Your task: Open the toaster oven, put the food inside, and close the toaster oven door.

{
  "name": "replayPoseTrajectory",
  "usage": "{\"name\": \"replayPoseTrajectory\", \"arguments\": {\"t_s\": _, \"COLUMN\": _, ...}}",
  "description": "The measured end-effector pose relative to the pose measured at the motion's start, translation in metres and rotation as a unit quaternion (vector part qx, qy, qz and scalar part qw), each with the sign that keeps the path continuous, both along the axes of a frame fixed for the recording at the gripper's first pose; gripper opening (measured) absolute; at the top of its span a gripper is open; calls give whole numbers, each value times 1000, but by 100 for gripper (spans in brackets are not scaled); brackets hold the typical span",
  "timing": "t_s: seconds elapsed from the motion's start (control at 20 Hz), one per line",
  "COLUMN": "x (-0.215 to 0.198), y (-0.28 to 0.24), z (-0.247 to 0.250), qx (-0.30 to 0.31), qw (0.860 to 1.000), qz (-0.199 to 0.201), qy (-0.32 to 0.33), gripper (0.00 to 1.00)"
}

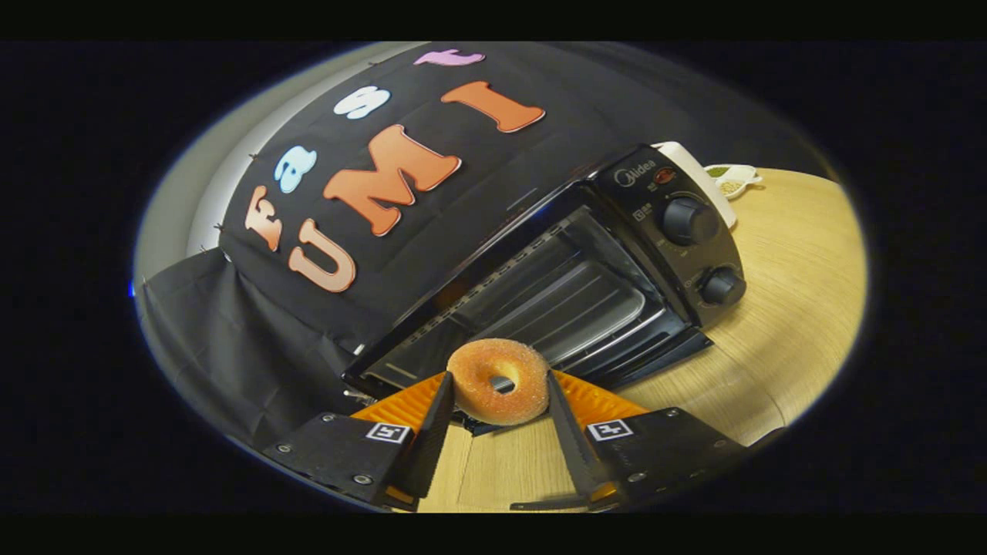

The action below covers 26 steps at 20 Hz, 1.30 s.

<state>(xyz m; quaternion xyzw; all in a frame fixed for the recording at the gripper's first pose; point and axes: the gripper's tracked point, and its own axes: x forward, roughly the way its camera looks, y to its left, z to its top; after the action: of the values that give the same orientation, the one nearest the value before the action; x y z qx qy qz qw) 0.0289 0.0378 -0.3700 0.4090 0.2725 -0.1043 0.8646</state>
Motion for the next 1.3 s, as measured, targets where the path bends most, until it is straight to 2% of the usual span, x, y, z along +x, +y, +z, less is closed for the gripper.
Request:
{"name": "replayPoseTrajectory", "arguments": {"t_s": 0.25, "x": 25, "y": 5, "z": -1, "qx": -44, "qw": 999, "qz": 5, "qy": -11, "gripper": 69}}
{"name": "replayPoseTrajectory", "arguments": {"t_s": 0.6, "x": 53, "y": 8, "z": -17, "qx": -43, "qw": 999, "qz": -6, "qy": -13, "gripper": 69}}
{"name": "replayPoseTrajectory", "arguments": {"t_s": 0.8, "x": 64, "y": 0, "z": -13, "qx": -118, "qw": 992, "qz": 1, "qy": -34, "gripper": 69}}
{"name": "replayPoseTrajectory", "arguments": {"t_s": 0.9, "x": 66, "y": -4, "z": -9, "qx": -156, "qw": 987, "qz": 5, "qy": -40, "gripper": 72}}
{"name": "replayPoseTrajectory", "arguments": {"t_s": 1.05, "x": 64, "y": -11, "z": -17, "qx": -216, "qw": 976, "qz": 30, "qy": -12, "gripper": 80}}
{"name": "replayPoseTrajectory", "arguments": {"t_s": 1.1, "x": 63, "y": -9, "z": -15, "qx": -226, "qw": 973, "qz": 38, "qy": -13, "gripper": 84}}
{"name": "replayPoseTrajectory", "arguments": {"t_s": 1.3, "x": 53, "y": -8, "z": -5, "qx": -251, "qw": 966, "qz": 58, "qy": -18, "gripper": 89}}
